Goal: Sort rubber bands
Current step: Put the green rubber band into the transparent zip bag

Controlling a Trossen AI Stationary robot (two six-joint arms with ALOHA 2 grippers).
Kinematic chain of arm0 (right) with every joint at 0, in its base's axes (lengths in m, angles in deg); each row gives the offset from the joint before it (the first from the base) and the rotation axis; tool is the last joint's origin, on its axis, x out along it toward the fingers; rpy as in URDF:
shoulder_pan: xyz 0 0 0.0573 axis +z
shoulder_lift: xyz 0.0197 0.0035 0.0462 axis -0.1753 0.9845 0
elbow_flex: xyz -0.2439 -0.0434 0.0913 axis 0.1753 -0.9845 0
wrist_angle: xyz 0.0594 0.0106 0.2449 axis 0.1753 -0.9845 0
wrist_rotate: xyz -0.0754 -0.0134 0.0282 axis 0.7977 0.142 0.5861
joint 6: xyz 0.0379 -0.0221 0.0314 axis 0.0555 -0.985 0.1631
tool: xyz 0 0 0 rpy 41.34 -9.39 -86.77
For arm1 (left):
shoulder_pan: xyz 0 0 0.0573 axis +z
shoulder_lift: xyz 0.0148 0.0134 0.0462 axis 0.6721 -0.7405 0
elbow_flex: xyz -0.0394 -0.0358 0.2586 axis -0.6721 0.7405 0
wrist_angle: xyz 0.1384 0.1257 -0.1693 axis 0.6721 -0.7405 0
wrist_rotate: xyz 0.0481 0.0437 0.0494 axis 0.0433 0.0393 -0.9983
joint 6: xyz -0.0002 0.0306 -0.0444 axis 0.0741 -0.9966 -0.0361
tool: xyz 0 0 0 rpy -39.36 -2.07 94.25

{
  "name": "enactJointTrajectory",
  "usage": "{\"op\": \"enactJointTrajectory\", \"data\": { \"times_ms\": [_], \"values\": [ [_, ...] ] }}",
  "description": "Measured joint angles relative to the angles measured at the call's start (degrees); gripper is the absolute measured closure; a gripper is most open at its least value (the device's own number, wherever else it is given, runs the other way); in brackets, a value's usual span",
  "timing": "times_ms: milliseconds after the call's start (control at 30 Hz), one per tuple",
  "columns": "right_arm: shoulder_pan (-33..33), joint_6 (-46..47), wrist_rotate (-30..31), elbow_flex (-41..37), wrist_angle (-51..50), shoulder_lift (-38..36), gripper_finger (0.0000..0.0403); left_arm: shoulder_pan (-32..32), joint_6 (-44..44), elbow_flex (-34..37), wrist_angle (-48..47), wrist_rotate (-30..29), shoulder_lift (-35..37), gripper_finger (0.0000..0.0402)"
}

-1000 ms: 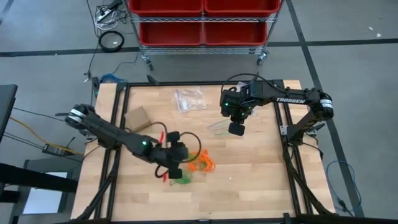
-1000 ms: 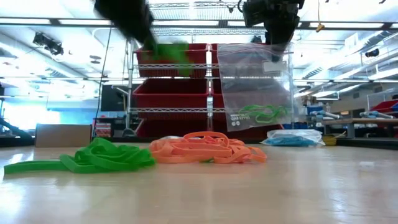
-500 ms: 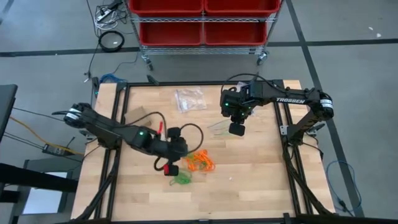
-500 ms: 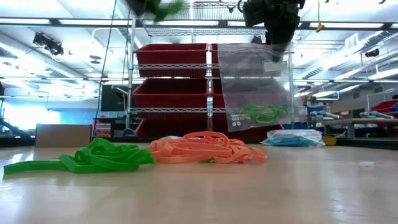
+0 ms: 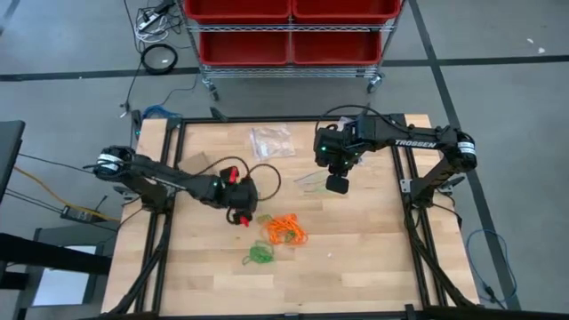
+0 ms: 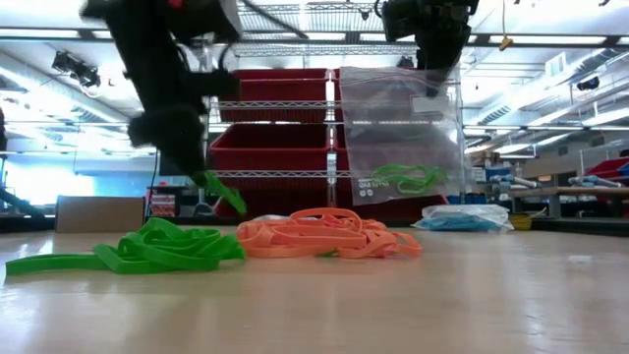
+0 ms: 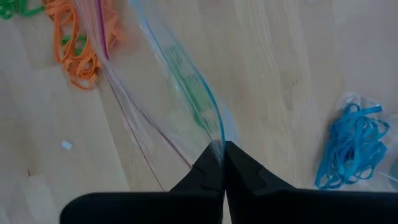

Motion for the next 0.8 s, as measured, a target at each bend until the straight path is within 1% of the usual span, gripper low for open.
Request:
{"op": "enactJointTrajectory", "data": {
  "times_ms": [100,167,333,400,467,567,667,700,800],
  "values": [
    [0.00,-0.02,0.00,0.00,-0.04,0.00,0.0403,1.66,-0.16,3.45,10.47,6.28,0.01,0.0399],
    [0.01,-0.30,0.02,0.00,-0.08,0.00,0.0403,1.91,-0.16,4.23,14.61,7.44,0.01,0.0389],
    [-0.04,-0.59,0.02,0.00,-0.22,0.00,0.0403,1.93,0.46,3.95,13.05,8.16,0.37,0.0338],
    [-0.04,-0.59,0.00,0.00,-0.24,0.00,0.0403,1.24,2.33,3.95,11.41,8.51,1.07,0.0315],
    [-0.04,-0.59,0.02,0.00,-0.22,0.00,0.0403,-0.04,4.03,3.93,10.37,8.98,1.61,0.0293],
    [-0.04,-0.59,0.02,0.00,-0.22,0.00,0.0403,-3.66,6.49,3.93,10.17,9.54,2.19,0.0268],
    [-0.04,-0.57,0.00,0.00,-0.24,0.00,0.0403,-7.24,8.69,3.86,11.27,11.98,2.44,0.0257],
    [-0.04,-0.57,0.02,0.00,-0.18,0.00,0.0403,-8.45,8.86,3.88,11.13,11.66,2.38,0.0257],
    [-0.04,-0.57,0.01,0.00,0.09,0.00,0.0403,-10.92,10.55,3.88,10.51,6.54,2.37,0.0271]
  ]
}}
